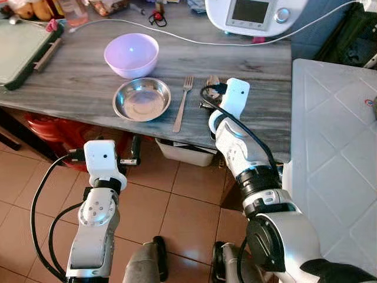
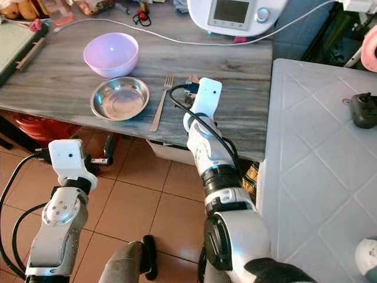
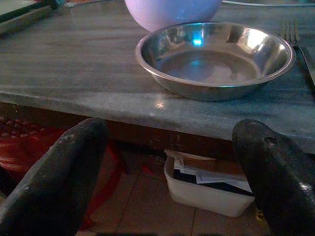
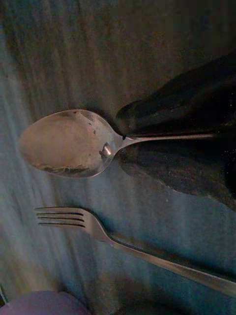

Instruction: Setting the table

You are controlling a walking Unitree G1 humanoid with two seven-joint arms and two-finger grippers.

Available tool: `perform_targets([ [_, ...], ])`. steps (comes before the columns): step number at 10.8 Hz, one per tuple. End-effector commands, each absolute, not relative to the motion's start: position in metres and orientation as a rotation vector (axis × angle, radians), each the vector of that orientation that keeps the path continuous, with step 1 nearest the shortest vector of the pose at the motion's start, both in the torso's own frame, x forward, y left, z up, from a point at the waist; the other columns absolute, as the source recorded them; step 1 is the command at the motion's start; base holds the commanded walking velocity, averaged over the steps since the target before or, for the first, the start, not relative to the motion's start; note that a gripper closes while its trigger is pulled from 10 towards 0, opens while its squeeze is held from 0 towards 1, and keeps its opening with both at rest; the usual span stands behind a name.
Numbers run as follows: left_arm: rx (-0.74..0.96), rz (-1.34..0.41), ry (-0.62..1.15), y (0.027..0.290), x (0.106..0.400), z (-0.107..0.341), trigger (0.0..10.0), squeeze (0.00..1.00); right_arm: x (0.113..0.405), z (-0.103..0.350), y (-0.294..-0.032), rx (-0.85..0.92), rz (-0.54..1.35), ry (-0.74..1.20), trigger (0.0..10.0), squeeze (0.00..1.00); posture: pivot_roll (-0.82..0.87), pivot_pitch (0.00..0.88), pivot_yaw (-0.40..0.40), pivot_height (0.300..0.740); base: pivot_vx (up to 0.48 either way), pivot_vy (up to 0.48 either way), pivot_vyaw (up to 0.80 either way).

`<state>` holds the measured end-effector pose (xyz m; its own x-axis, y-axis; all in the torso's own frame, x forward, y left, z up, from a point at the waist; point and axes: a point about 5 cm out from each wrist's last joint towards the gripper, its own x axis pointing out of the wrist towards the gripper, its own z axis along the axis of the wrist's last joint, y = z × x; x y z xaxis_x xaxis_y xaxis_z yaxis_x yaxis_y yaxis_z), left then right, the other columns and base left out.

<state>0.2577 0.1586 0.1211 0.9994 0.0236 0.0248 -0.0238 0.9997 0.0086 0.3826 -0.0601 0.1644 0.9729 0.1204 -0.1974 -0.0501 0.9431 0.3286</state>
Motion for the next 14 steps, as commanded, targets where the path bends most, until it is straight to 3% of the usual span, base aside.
perform_targets([
  [1,0.016,0.040,0.002,0.163,0.256,0.117,10.0,0.00,0.379,0.167,-0.032,0.362,0.154,0.247,10.0,0.00,0.01,0.251,0.045,0.740,0.000,0.000,0.00],
  [5,0.012,0.038,0.002,0.161,0.256,0.117,10.0,0.00,0.368,0.161,-0.016,0.394,0.205,0.268,10.0,0.00,0.01,0.249,0.041,0.740,0.000,0.000,0.00],
  [10,0.009,0.028,0.001,0.160,0.258,0.117,10.0,0.00,0.356,0.152,-0.013,0.417,0.224,0.306,10.0,0.00,0.00,0.248,0.045,0.740,0.000,0.000,0.00],
  [11,0.009,0.028,0.001,0.160,0.258,0.117,10.0,0.00,0.354,0.154,-0.011,0.434,0.239,0.308,10.0,0.05,0.00,0.248,0.046,0.740,0.000,0.000,0.00],
  [13,0.009,0.029,0.003,0.159,0.259,0.116,10.0,0.00,0.352,0.153,-0.010,0.448,0.245,0.313,10.0,1.00,0.00,0.245,0.045,0.740,0.000,0.000,0.00],
  [14,0.007,0.028,0.003,0.159,0.259,0.116,10.0,0.00,0.352,0.154,-0.013,0.448,0.242,0.308,10.0,1.00,0.00,0.244,0.046,0.740,0.000,0.000,0.00],
])
